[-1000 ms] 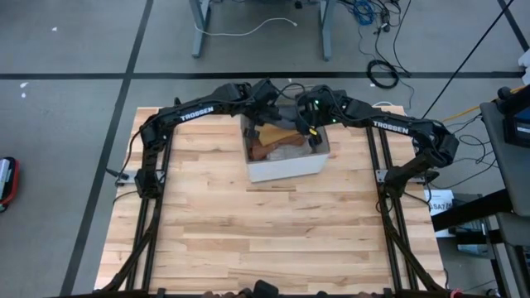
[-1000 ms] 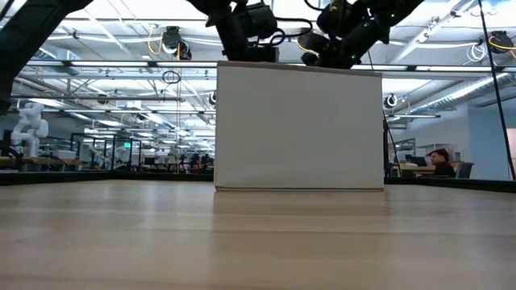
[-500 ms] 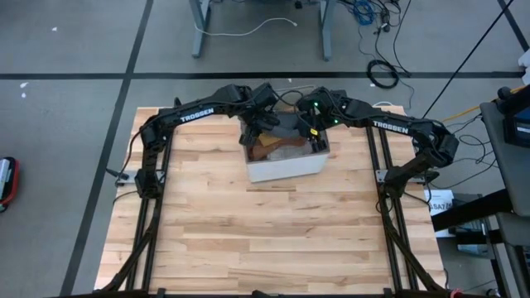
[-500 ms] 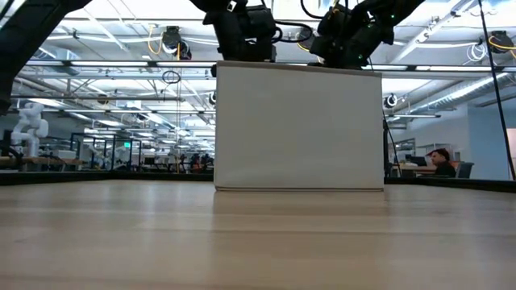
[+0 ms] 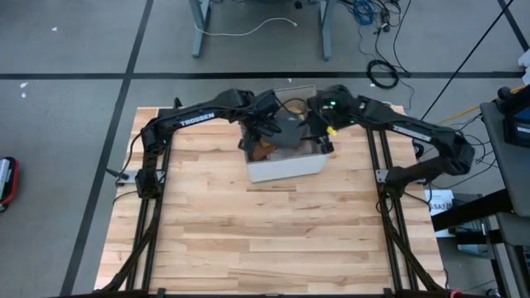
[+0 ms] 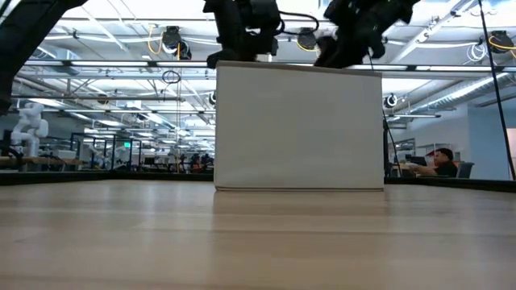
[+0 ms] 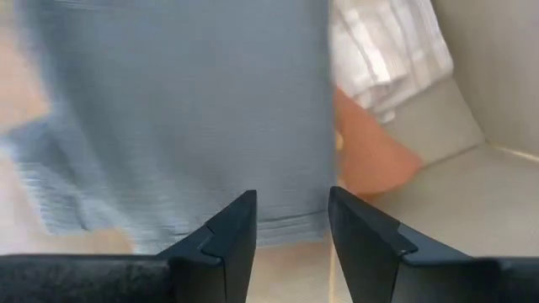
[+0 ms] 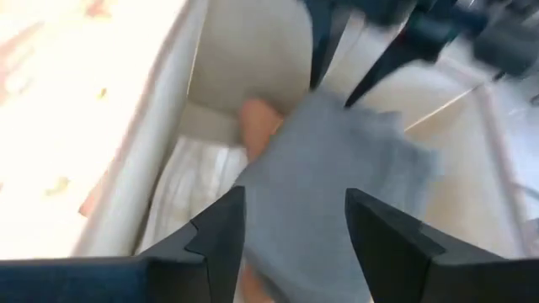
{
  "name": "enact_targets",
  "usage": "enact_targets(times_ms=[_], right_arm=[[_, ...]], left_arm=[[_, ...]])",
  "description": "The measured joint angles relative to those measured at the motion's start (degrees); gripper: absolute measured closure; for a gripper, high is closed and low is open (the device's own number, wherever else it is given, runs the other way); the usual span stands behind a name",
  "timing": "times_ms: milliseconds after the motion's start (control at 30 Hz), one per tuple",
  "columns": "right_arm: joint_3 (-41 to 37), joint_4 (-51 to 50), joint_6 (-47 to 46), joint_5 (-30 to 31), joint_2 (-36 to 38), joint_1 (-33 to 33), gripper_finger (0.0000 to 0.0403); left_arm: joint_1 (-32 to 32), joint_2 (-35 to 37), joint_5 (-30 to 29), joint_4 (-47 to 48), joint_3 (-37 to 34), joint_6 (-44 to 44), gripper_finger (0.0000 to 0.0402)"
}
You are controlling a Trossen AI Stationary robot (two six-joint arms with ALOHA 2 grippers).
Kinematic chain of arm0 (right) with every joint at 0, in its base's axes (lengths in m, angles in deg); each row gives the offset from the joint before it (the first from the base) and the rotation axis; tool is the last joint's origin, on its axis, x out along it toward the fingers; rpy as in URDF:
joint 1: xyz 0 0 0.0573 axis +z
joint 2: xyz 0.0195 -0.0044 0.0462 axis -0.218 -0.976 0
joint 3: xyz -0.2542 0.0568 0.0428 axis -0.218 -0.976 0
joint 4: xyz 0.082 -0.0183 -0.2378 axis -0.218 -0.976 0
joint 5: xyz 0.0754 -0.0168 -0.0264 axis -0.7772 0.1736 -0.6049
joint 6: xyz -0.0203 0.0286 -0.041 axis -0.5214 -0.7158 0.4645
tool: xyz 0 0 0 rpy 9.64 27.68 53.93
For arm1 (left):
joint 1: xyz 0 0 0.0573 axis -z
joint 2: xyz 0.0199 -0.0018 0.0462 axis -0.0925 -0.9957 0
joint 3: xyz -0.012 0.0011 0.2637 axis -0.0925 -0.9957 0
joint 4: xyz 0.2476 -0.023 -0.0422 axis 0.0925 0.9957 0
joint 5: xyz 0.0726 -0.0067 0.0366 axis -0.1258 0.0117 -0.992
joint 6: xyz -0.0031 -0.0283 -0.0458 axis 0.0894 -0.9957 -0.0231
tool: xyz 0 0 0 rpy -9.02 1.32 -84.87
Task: Fold towel
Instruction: Put the folded gray towel into the laundry bin, then return to Home Position
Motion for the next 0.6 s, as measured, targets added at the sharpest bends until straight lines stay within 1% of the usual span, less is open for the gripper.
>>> enact_targets(times_ms=[100,200,333,433,533,600], right_arm=[[0.0,0.19,-1.2,-0.1,4.56,0.5,0.0215],[0.0,0.28,-3.46,-0.07,9.22,1.0,0.0215],[0.0,0.3,-7.87,-0.36,15.47,1.07,0.0215],[0.0,-0.27,-11.21,-2.85,20.13,1.09,0.0215],[0.0,-1.25,-13.83,-4.78,25.28,1.13,0.0215],[0.0,-2.55,-15.29,-5.66,28.96,1.11,0.0215]], left_arm=[[0.5,0.0,-0.13,0.46,2.93,-1.0,0.0247],[0.83,0.02,0.3,1.69,7.39,-1.8,0.0247],[0.88,0.02,3.23,3.54,13.8,-4.11,0.0247],[0.89,0.02,5.37,6.45,18.64,-5.94,0.0247],[0.89,0.02,5.81,7.93,22.72,-8.77,0.0248],[0.87,2.2,6.46,7.29,21.8,-9.68,0.0248]])
